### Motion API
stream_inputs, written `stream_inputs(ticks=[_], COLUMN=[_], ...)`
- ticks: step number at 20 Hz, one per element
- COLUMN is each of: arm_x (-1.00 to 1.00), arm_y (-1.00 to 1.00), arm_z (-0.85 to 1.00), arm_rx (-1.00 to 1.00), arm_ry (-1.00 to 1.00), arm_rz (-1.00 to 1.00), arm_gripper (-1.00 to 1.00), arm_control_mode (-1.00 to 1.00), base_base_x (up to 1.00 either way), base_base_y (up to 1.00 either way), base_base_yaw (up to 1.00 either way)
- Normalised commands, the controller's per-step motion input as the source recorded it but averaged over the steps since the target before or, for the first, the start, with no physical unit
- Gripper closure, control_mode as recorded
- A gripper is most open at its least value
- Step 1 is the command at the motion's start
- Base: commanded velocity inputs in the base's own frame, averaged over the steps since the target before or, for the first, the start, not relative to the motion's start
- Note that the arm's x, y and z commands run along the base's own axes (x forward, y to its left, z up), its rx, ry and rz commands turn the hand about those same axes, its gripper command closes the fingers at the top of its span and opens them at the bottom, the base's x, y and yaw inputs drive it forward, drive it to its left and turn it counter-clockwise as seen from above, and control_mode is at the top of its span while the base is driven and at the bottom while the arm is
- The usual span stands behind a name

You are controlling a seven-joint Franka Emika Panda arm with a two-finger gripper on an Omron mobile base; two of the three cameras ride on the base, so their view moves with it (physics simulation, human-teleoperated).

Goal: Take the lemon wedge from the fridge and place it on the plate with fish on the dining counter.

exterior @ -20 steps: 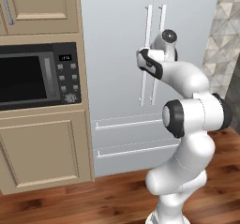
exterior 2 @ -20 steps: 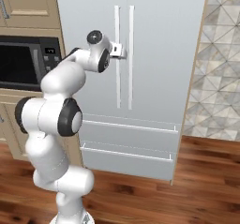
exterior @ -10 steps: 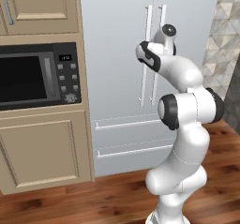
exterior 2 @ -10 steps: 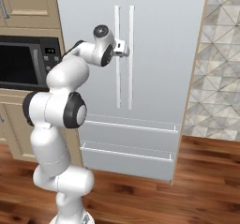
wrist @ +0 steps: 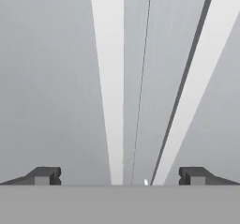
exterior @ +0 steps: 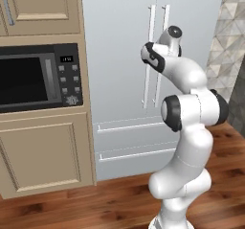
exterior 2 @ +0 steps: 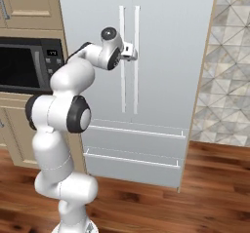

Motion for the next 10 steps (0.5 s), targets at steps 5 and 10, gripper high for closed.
stream_inputs(ticks=[5,10], arm_x=[0.38,0.40], arm_y=[0.04,0.01], arm_z=[-0.18,-0.16], arm_rx=[-0.01,0.00], arm_ry=[0.00,0.00], arm_rz=[0.00,0.00], arm_gripper=[-1.00,-1.00], arm_control_mode=[-1.00,-1.00], base_base_x=[0.00,0.00], base_base_y=[0.00,0.00], base_base_yaw=[0.00,0.00])
